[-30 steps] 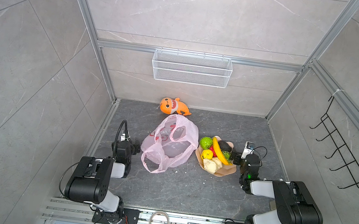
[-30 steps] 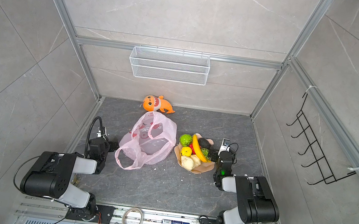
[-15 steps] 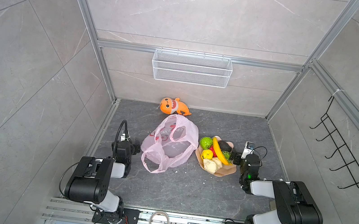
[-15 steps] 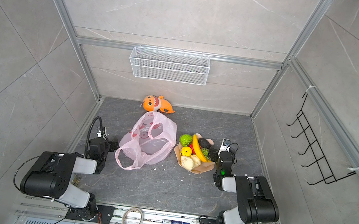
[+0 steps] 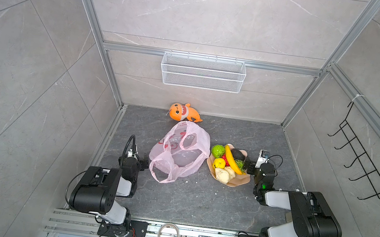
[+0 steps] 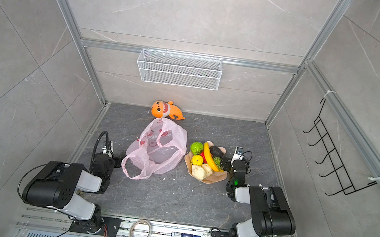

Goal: Take fruits out of the plastic bag
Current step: Reset both arms

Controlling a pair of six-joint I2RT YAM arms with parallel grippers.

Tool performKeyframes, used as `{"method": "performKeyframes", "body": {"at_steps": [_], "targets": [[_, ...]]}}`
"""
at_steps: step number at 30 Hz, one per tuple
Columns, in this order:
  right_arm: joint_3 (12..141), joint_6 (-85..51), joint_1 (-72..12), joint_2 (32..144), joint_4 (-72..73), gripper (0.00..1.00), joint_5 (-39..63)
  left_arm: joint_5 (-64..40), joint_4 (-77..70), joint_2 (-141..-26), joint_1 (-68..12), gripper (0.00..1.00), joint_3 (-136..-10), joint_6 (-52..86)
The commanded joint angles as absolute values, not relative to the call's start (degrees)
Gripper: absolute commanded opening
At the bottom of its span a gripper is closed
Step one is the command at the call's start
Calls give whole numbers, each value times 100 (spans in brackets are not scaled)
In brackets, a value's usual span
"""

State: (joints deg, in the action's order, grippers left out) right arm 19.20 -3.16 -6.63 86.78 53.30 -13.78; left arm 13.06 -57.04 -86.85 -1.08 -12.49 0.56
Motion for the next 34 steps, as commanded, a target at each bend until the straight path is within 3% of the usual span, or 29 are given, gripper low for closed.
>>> {"method": "performKeyframes", "body": {"at_steps": [1,34], "targets": [[1951,-242,-694,8657,5199,99,-1463,997,-5162,-8655,16,100,-1976,-25],[1950,-249,-689,8657,5186,99,-1452,1011,-4997,-8604,58,100,-2004,44]]}}
